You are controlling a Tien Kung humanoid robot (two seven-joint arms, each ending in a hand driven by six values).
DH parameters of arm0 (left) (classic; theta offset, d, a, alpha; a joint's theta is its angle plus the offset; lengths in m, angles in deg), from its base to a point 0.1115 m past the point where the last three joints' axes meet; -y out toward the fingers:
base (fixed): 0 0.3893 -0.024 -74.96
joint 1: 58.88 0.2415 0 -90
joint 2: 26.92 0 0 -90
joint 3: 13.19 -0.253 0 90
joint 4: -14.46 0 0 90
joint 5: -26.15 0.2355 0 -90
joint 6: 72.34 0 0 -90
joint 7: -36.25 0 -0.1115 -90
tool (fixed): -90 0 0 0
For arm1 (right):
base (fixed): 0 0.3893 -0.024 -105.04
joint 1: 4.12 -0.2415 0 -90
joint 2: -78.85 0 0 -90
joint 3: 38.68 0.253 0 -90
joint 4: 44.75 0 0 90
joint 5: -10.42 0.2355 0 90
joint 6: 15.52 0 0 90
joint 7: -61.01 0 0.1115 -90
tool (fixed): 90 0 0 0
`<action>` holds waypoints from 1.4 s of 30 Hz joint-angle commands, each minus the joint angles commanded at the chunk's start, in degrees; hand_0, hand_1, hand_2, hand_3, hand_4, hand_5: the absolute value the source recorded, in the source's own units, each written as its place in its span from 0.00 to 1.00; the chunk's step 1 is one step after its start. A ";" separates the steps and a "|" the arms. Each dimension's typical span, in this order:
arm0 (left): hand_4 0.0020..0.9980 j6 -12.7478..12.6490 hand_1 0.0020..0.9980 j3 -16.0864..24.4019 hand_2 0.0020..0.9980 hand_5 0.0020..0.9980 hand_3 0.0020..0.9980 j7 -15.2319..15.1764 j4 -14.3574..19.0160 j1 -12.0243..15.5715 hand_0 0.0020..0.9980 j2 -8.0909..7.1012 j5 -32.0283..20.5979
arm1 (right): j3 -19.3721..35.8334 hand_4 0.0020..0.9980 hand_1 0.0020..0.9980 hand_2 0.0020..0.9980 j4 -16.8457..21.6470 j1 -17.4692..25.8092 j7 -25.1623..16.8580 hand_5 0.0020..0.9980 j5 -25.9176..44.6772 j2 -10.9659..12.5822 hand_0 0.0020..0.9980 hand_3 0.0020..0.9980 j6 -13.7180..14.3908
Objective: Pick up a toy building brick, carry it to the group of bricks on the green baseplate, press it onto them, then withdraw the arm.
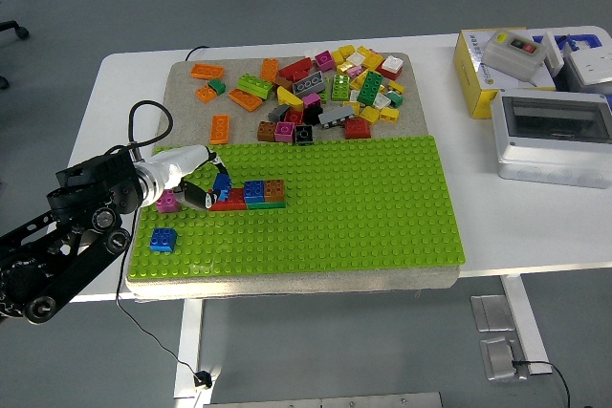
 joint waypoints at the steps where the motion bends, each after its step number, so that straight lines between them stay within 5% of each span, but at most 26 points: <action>1: 0.56 -0.04 0.95 0.13 0.93 0.17 0.59 -0.05 0.17 0.01 1.00 -0.04 0.04 | 0.01 0.64 0.65 0.61 0.00 0.01 0.02 1.00 -0.04 0.00 0.71 0.80 -0.01; 13: 0.57 -2.08 0.95 4.09 0.93 0.18 0.59 -3.05 2.33 1.39 1.00 0.09 -0.73 | 0.07 0.64 0.65 0.61 0.00 0.31 0.12 1.00 -0.53 -0.10 0.71 0.80 -0.11; 27: 0.58 -6.49 0.95 5.05 0.93 0.19 0.58 -8.55 3.82 3.30 1.00 2.59 -3.68 | -0.04 0.64 0.65 0.61 0.00 0.16 0.01 1.00 -1.09 -0.20 0.71 0.80 -0.06; 42: 0.57 -10.29 0.95 2.93 0.92 0.19 0.58 -12.99 -1.55 4.42 1.00 3.92 -5.44 | -1.26 0.64 0.64 0.61 0.00 -0.01 -0.51 1.00 -0.32 -0.10 0.71 0.79 0.05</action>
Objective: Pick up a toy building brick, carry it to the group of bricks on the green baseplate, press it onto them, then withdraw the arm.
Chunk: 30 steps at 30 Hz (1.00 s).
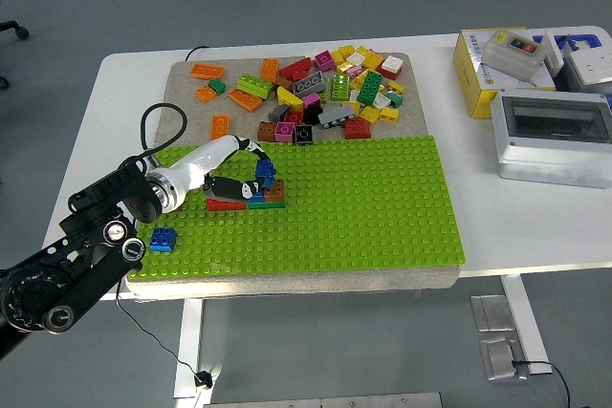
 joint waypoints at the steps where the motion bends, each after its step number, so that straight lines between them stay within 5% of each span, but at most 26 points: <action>1: 0.57 -0.05 0.95 0.04 0.92 0.19 0.58 -0.05 -0.29 0.07 1.00 -0.02 0.05 | -0.03 0.64 0.64 0.61 0.00 0.00 -0.01 1.00 0.04 0.00 0.71 0.79 -0.01; 30: 0.57 0.40 0.94 0.27 0.92 0.19 0.58 0.12 -2.68 1.85 1.00 -1.69 0.50 | -1.00 0.64 0.64 0.61 0.00 0.18 -0.19 1.00 1.16 0.07 0.71 0.79 -0.04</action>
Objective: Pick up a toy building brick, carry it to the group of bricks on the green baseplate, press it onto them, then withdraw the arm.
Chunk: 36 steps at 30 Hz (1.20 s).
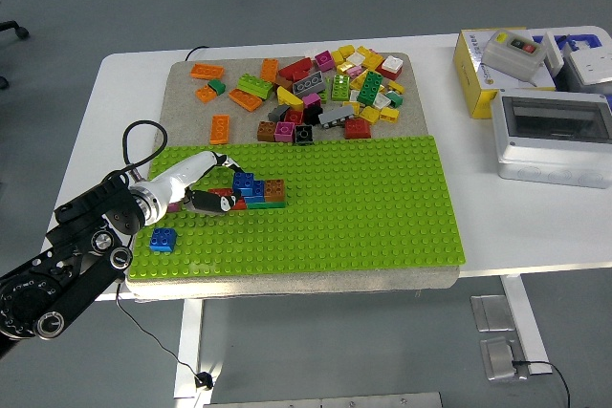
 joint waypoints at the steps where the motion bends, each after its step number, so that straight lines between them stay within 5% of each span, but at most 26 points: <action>1: 0.57 -0.01 0.94 -0.01 0.92 0.19 0.58 -0.01 -0.02 0.01 1.00 -0.03 -0.02 | 0.01 0.64 0.64 0.61 0.00 0.02 0.00 1.00 0.00 0.00 0.71 0.79 0.00; 20: 0.57 -0.37 0.94 1.62 0.92 0.19 0.58 -0.34 0.54 0.83 1.00 -1.86 0.47 | 0.44 0.64 0.64 0.60 0.00 0.35 0.08 1.00 -0.43 -0.04 0.71 0.79 -0.10; 36: 0.57 -0.92 0.94 0.12 0.92 0.19 0.58 -1.35 -1.65 1.06 1.00 -1.25 -0.44 | 0.23 0.64 0.64 0.60 0.00 0.13 -0.14 1.00 0.38 -0.12 0.71 0.79 -0.08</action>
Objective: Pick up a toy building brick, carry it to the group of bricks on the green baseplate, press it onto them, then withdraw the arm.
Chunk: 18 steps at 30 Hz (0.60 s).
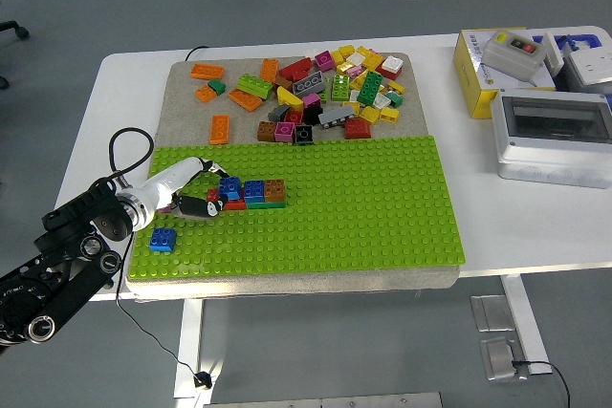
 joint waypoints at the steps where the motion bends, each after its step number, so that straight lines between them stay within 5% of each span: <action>1: 0.57 -0.01 0.94 -0.08 0.92 0.19 0.58 -0.02 -0.03 -0.02 1.00 0.04 -0.05 | 0.01 0.64 0.64 0.60 0.00 -0.01 0.00 1.00 0.01 0.00 0.71 0.79 0.00; 18: 0.57 -0.46 0.94 -0.96 0.92 0.19 0.58 -0.51 -1.40 -0.53 1.00 1.34 -0.26 | -1.51 0.64 0.64 0.60 0.00 -0.04 -0.35 1.00 1.55 -0.10 0.71 0.79 0.00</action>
